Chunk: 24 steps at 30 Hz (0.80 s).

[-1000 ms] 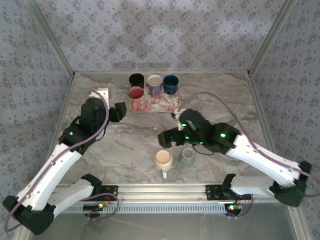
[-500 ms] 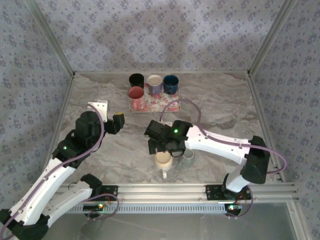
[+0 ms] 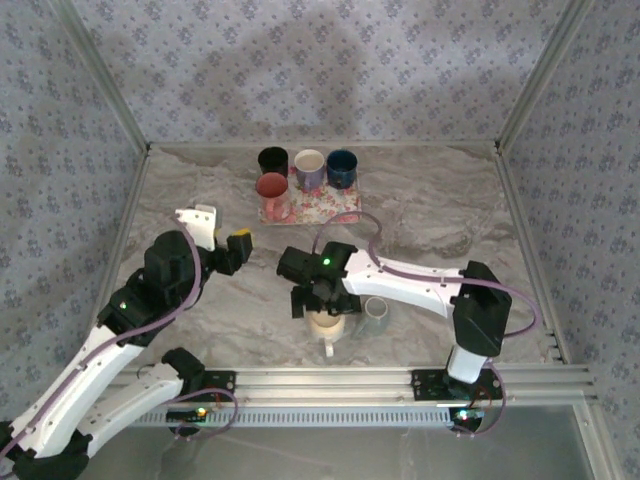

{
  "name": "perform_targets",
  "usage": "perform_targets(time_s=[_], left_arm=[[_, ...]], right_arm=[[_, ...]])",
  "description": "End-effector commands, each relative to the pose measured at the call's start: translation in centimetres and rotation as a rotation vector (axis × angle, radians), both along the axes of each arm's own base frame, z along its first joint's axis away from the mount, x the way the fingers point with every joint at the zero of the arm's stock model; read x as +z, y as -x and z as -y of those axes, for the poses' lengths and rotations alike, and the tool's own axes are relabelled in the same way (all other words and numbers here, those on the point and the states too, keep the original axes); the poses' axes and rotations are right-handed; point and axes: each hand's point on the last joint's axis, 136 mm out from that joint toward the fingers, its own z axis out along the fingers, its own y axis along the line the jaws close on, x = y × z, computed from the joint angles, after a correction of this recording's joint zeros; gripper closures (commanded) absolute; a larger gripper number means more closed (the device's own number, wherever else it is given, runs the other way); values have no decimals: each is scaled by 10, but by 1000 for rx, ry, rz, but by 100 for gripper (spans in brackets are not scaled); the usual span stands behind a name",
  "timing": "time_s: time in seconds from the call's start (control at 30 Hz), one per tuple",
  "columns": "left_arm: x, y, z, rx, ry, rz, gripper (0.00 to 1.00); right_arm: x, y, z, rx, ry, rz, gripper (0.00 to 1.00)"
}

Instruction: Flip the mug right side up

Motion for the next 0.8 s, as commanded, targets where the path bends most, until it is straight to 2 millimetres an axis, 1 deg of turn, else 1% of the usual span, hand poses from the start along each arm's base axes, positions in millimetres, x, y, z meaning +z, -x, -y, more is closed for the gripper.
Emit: perform_targets(time_s=[0.0, 0.07, 0.3, 0.4, 0.5, 0.57, 0.63, 0.77], left_arm=[[5, 1, -1, -2, -2, 27, 33], [6, 1, -1, 0, -1, 30, 33], [6, 1, -2, 1, -3, 33, 33], [6, 2, -3, 4, -3, 36, 33], [6, 2, -1, -2, 0, 36, 33], [6, 2, -1, -3, -1, 35, 33], [5, 2, -1, -1, -3, 36, 33], [5, 1, 0, -3, -3, 37, 33]], right_arm=[[-13, 5, 6, -44, 11, -63, 0], [-19, 7, 8, -47, 14, -83, 0], [-46, 12, 4, -7, 57, -157, 0], [-57, 10, 3, 20, 86, -163, 0], [-63, 6, 6, 39, 133, -152, 2], [-64, 5, 7, 40, 149, -151, 8], [-61, 1, 5, 46, 150, -129, 19], [-46, -2, 2, 57, 137, -101, 32]])
